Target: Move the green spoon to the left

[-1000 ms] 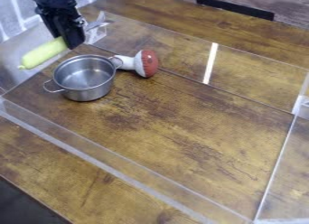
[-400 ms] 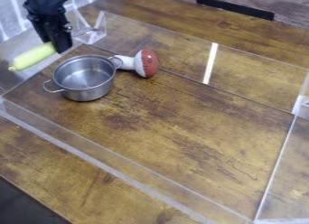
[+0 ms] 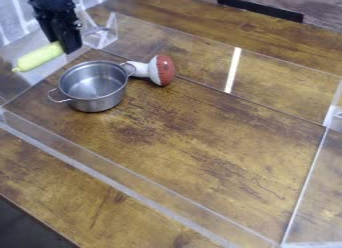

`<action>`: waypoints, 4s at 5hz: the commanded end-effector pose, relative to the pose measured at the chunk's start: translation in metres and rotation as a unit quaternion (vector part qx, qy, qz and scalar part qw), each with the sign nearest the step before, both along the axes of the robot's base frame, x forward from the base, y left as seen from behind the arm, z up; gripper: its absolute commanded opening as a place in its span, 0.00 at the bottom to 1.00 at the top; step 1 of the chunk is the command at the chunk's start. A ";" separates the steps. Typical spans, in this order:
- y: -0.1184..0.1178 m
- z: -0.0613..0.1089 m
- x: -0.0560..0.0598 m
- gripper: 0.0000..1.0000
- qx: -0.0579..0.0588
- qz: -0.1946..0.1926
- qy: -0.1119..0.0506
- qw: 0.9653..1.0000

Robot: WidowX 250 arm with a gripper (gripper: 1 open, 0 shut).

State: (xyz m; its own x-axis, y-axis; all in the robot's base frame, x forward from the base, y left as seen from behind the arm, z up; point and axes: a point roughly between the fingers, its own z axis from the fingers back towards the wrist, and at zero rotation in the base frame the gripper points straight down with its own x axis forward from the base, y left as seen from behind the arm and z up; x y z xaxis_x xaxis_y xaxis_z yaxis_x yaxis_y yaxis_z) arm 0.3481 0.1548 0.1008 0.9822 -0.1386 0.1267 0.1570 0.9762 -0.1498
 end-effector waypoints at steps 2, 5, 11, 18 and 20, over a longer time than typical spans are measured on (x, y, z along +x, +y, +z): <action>0.002 0.013 0.015 0.00 0.013 0.016 -0.023 1.000; -0.008 0.029 0.010 0.00 0.027 0.024 -0.005 0.999; 0.027 0.014 0.014 0.00 0.017 0.049 0.021 0.998; 0.043 0.040 -0.002 1.00 0.005 0.063 0.044 0.997; 0.031 0.021 0.000 1.00 0.007 0.012 0.051 0.999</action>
State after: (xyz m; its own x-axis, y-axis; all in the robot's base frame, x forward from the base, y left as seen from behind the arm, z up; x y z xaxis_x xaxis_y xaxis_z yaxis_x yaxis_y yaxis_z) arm 0.3452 0.1901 0.1065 0.9957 -0.0926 -0.0083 0.0895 0.9790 -0.1831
